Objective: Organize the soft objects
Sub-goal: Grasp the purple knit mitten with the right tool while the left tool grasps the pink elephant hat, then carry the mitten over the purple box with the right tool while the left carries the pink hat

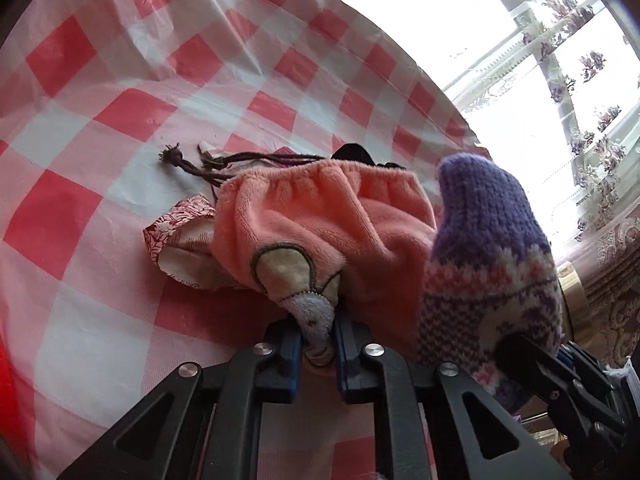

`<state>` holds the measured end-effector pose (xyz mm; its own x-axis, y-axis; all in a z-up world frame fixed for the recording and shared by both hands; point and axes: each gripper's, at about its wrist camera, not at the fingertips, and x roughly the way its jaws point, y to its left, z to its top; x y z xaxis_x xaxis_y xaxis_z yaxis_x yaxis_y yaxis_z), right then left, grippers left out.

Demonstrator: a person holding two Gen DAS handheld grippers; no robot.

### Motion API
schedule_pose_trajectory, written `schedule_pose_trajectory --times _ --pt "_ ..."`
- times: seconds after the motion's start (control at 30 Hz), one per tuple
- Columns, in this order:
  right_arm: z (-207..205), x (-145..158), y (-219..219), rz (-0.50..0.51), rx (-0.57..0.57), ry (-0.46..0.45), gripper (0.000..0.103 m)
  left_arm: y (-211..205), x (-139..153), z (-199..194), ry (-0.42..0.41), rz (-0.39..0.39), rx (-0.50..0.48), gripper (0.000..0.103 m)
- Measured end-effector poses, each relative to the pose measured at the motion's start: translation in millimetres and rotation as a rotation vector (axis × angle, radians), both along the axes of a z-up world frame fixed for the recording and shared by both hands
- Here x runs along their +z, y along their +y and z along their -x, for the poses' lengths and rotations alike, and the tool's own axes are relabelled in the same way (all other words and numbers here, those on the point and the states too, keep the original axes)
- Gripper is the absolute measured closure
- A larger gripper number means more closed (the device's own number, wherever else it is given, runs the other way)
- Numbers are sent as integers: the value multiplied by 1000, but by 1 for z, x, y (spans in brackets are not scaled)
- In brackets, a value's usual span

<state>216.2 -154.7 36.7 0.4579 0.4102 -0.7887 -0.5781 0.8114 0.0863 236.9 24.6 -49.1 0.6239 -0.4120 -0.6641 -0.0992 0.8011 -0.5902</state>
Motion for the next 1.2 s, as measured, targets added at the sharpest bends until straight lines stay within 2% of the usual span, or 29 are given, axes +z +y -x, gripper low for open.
schedule_pose_trajectory --times 0.2,0.47,0.63,0.87,1.07,1.2 --pt "19 23 -29 -38 -38 -14 86 18 15 20 -51 -1 65 93" --pt "58 59 -78 -113 -80 -42 86 6 72 63 -219 -87 35 93" --pt "78 76 -123 -154 -157 -51 86 -20 108 84 -276 -116 -27 93" --pt "119 95 -205 -182 -311 -92 86 -85 148 116 -316 -97 -214 93" --pt "161 104 -296 -177 -496 -123 86 -180 154 135 -268 -64 -468 93" --pt "192 102 -358 -175 -625 -122 86 -246 144 146 -187 -45 -631 93"
